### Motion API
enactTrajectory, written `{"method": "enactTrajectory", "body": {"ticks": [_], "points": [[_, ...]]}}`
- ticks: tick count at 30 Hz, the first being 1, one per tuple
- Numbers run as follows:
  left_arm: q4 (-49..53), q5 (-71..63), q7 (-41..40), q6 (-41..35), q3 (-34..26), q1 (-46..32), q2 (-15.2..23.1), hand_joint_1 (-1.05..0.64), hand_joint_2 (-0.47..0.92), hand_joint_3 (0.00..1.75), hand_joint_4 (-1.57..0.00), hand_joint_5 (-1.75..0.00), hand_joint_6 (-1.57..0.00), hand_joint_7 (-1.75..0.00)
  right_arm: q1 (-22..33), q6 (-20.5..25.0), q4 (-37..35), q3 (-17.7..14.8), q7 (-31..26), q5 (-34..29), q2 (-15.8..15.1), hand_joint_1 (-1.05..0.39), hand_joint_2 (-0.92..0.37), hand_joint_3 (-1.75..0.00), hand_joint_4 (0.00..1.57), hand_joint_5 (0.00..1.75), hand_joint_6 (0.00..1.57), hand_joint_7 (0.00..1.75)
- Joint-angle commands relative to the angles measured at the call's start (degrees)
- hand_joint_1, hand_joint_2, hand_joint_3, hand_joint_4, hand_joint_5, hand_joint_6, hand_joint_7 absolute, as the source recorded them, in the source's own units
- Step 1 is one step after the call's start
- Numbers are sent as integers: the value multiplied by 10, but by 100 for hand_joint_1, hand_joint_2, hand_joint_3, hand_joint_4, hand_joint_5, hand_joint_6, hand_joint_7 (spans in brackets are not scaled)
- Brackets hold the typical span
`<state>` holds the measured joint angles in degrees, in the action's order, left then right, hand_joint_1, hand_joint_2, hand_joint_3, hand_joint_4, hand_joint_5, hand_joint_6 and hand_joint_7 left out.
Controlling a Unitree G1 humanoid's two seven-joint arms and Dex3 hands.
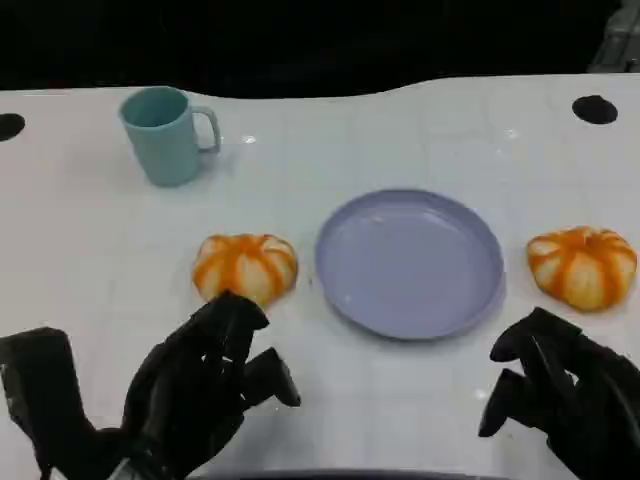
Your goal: Grasp the bread from the table and place it into the plate.
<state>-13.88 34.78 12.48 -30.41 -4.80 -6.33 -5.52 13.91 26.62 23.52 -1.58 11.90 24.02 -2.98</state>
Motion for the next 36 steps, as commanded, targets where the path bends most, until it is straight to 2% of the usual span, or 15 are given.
{"method": "enactTrajectory", "body": {"ticks": [1, 20, 22, 24, 25, 27, 28, 29, 30, 31, 33, 36], "points": [[-1, 3, -5, -1, -4, 0, 5, -54, 92, 49, -87, -175, -64, -175, -2, 7, 13, -6, -6, 7, -3, -44, -92, -41, 63, 175, 49, 159], [4, -10, 8, 18, 1, 2, 10, -55, 92, 48, -87, -175, -64, -175, -2, 9, 15, -6, -7, 4, -4, -43, -92, -41, 63, 175, 49, 159], [6, -9, 17, 22, 2, 4, 14, -55, 92, 50, -85, -175, -58, -175, -3, 9, 14, -4, -7, 3, -4, -43, -92, -42, 63, 175, 49, 159], [4, -8, 22, 23, 2, 10, 21, -57, 92, 43, -76, -175, -48, -162, -4, 6, 12, -4, -5, 1, -4, -43, -92, -42, 63, 175, 49, 159], [4, -9, 25, 24, 2, 12, 24, -58, 92, 39, -67, -175, -41, -152, -4, 5, 11, -4, -5, 1, -4, -43, -92, -42, 63, 175, 49, 159], [4, -21, 31, 39, 7, 15, 30, -58, 92, 37, -62, -175, -38, -146, -5, 4, 9, -4, -4, 1, -4, -43, -92, -43, 63, 175, 48, 160], [4, -29, 34, 49, 10, 16, 34, -57, 92, 33, -55, -165, -37, -128, -6, 3, 8, -3, -3, 1, -4, -43, -92, -43, 63, 175, 48, 160], [5, -34, 37, 57, 12, 17, 36, -57, 92, 31, -53, -162, -37, -121, -6, 2, 7, -3, -3, 0, -4, -43, -92, -43, 63, 175, 48, 160], [9, -74, 44, 97, 27, 21, 50, -57, 92, 31, -51, -160, -37, -117, -8, 5, 8, -3, -6, 1, -3, -43, -92, -43, 63, 175, 48, 160], [13, -116, 46, 134, 42, 26, 65, -53, 92, 23, -44, -144, -36, -95, -9, 8, 8, -3, -8, 0, -2, -43, -92, -41, 63, 175, 49, 160], [22, -185, 51, 192, 66, 35, 93, -51, 92, 16, -36, -127, -36, -72, -11, 10, 7, -2, -10, -2, -3, -43, -92, -41, 63, 175, 49, 161], [33, -250, 53, 247, 86, 44, 124, -51, 92, 12, -24, -118, -35, -57, -12, 3, 4, -1, -6, -4, -4, -44, -92, -42, 63, 175, 48, 161]]}}
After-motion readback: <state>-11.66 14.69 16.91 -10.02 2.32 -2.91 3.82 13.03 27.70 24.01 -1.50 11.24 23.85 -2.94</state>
